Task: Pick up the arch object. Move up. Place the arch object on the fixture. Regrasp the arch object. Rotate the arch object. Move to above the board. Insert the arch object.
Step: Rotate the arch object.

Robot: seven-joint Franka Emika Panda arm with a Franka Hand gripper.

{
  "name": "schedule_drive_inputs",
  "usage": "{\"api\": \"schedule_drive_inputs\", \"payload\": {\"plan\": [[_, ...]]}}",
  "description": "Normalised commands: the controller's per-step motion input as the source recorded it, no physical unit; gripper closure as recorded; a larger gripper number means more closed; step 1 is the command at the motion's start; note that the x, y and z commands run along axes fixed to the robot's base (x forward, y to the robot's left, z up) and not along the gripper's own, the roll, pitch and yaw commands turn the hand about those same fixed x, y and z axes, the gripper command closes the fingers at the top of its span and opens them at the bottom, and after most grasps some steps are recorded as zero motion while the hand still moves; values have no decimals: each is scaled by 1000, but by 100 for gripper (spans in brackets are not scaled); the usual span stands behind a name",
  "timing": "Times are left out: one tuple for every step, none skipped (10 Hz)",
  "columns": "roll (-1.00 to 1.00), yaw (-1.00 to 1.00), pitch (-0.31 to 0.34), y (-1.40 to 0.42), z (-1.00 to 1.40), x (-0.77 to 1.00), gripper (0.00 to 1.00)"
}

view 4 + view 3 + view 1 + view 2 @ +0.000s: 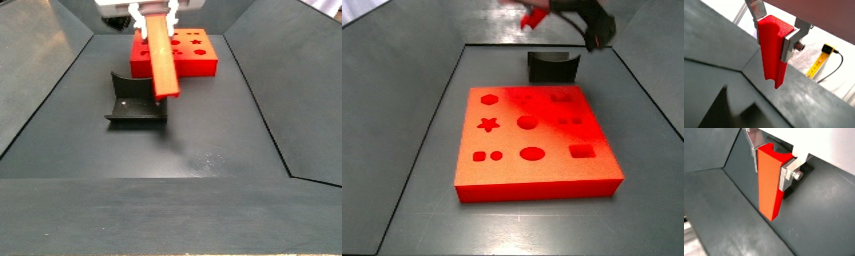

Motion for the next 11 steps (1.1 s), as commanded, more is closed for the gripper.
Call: {"api": "schedule_drive_inputs", "payload": {"plan": [[-134, -93, -117, 193, 722, -1000, 100], [-134, -103, -107, 172, 656, -1000, 100], [-137, -112, -95, 150, 555, -1000, 100], [-140, -112, -88, 137, 457, -1000, 100], [-135, -109, -83, 125, 353, -1000, 100], [-125, -110, -58, 106, 276, -1000, 100], [-135, -107, -43, 82, 216, -904, 100], [-138, -103, -37, 71, 164, -812, 100], [-136, -88, -30, 44, 70, -577, 100], [-138, -81, -28, 36, 45, -482, 100], [-130, -68, -23, 29, 32, -290, 100]]}}
